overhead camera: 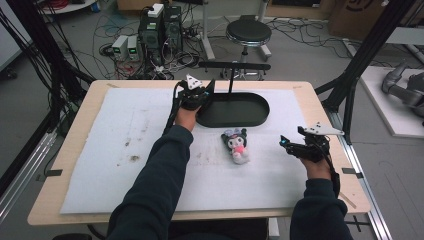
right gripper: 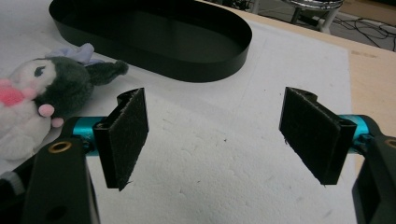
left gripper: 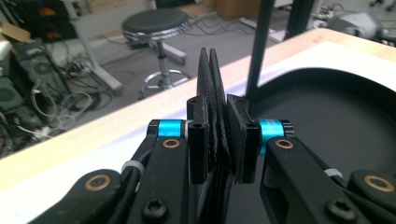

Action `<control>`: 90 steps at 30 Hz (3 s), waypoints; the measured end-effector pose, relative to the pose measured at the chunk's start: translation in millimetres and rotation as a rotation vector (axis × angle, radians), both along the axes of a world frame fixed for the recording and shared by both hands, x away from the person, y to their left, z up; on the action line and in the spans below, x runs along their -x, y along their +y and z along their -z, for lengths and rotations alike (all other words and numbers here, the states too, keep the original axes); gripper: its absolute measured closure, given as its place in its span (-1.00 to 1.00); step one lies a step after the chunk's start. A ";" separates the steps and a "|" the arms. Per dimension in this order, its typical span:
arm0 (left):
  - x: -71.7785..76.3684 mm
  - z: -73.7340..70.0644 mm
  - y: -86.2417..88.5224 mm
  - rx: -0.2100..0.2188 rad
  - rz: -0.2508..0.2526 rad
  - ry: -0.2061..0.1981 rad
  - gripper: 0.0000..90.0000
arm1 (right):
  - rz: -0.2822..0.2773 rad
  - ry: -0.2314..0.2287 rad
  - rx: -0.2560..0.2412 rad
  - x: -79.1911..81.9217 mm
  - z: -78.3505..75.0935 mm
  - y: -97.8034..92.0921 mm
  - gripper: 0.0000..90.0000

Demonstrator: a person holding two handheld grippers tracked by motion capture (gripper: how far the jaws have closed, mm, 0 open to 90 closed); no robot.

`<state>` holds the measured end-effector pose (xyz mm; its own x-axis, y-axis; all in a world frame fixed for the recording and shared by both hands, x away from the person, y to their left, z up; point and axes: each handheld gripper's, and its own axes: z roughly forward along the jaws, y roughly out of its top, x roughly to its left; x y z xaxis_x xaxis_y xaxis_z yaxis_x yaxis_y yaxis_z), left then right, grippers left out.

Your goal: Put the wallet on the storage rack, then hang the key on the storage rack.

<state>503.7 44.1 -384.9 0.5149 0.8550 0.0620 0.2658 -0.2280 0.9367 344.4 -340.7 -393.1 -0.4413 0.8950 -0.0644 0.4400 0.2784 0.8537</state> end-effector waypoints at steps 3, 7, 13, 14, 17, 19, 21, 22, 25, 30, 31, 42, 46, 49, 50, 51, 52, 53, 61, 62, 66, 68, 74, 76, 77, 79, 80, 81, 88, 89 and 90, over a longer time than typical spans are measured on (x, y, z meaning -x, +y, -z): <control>-3.3 3.7 -5.0 0.003 0.027 0.020 0.75 | 0.002 0.004 0.001 -0.7 1.0 -0.5 -0.46; -5.2 13.9 -13.5 0.120 0.112 0.112 0.38 | -0.004 0.008 0.000 -1.1 1.9 0.2 -0.46; 1.1 19.0 -23.9 0.174 0.179 0.174 -0.02 | -0.009 0.005 0.001 0.2 0.9 1.5 -0.46; 1.7 17.9 -24.0 0.189 0.186 0.174 -0.03 | -0.009 0.005 0.000 0.5 0.7 1.7 -0.46; 2.9 14.4 -22.6 0.204 0.191 0.168 -0.08 | -0.009 0.006 -0.002 0.8 0.5 1.6 -0.46; 3.8 12.6 -19.7 0.206 0.186 0.171 -0.08 | -0.011 0.006 -0.001 0.7 0.7 1.7 -0.46; 5.9 10.7 -15.2 0.213 0.182 0.168 -0.09 | -0.011 0.009 -0.002 0.8 0.7 2.0 -0.46; 7.0 9.9 -13.2 0.215 0.181 0.166 -0.09 | -0.012 0.009 -0.005 0.6 0.7 2.2 -0.46; 13.9 6.8 -2.7 0.229 0.184 0.169 -0.09 | -0.020 0.011 -0.003 0.3 1.2 2.8 -0.46; 35.4 -0.3 15.4 0.217 0.178 0.171 -0.36 | -0.049 0.023 -0.010 -1.2 3.4 4.6 -0.46; 40.4 -1.1 20.0 0.215 0.183 0.168 -0.39 | -0.058 0.025 -0.008 -1.3 3.9 5.5 -0.46; 100.1 18.2 91.4 0.234 0.185 0.143 -0.52 | -0.101 0.040 0.002 -1.6 6.2 16.0 -0.53; 118.7 18.9 112.2 0.153 0.156 0.055 -0.62 | -0.103 0.023 0.032 -1.6 6.0 14.8 -0.53; 125.9 17.1 125.5 0.142 0.133 0.041 -0.62 | -0.084 0.021 0.040 -2.4 6.1 12.4 -0.53; 127.9 17.0 130.6 0.148 0.120 0.035 -0.62 | -0.079 0.023 0.034 -2.3 5.7 11.8 -0.53; 129.3 17.5 136.1 0.160 0.110 0.037 -0.62 | -0.076 0.021 0.029 -2.4 5.3 11.6 -0.53; 130.3 18.0 141.2 0.166 0.096 0.043 -0.62 | -0.076 0.020 0.028 -2.2 4.9 11.7 -0.53; 131.3 18.8 146.7 0.168 0.085 0.045 -0.62 | -0.076 0.021 0.021 -2.2 4.6 12.5 -0.53; 143.0 31.0 181.1 0.193 0.026 0.061 -0.62 | -0.091 0.041 0.035 -6.7 8.2 18.6 -0.54; 143.9 31.2 182.4 0.190 0.023 0.058 -0.62 | -0.099 0.038 0.032 -6.4 8.4 18.9 -0.54; 147.3 30.1 185.9 0.192 0.021 0.039 -0.62 | -0.088 0.039 0.029 -3.6 8.2 18.3 -0.54; 147.9 30.5 188.0 0.204 0.016 0.045 -0.62 | -0.089 0.039 0.026 -1.8 8.0 17.8 -0.54; 149.1 32.3 192.9 0.227 0.007 0.068 -0.62 | -0.090 0.060 0.010 -2.8 10.3 20.4 -0.54; 149.8 32.0 193.8 0.230 0.010 0.059 -0.62 | -0.097 0.066 0.011 -3.7 11.6 23.7 -0.54; 150.4 32.1 194.0 0.232 0.013 0.060 -0.62 | -0.100 0.067 0.011 -3.9 12.0 25.4 -0.54; 151.9 32.6 194.5 0.228 0.015 0.056 -0.62 | -0.104 0.066 0.013 -3.7 11.7 29.0 -0.54; 152.6 32.9 194.8 0.230 0.018 0.054 -0.62 | -0.105 0.067 0.010 -2.9 11.1 30.9 -0.54; 153.0 33.3 194.7 0.231 0.015 0.054 -0.61 | -0.107 0.065 0.010 -2.2 10.3 32.6 -0.54; 155.7 31.5 194.6 0.238 0.031 0.047 -0.61 | -0.147 0.057 0.002 0.7 6.8 50.3 -0.53; 156.6 31.2 194.3 0.238 0.033 0.045 -0.61 | -0.155 0.058 0.002 1.0 7.1 54.2 -0.53; 157.0 31.3 194.1 0.234 0.033 0.044 -0.61 | -0.163 0.062 0.003 1.1 7.3 57.9 -0.53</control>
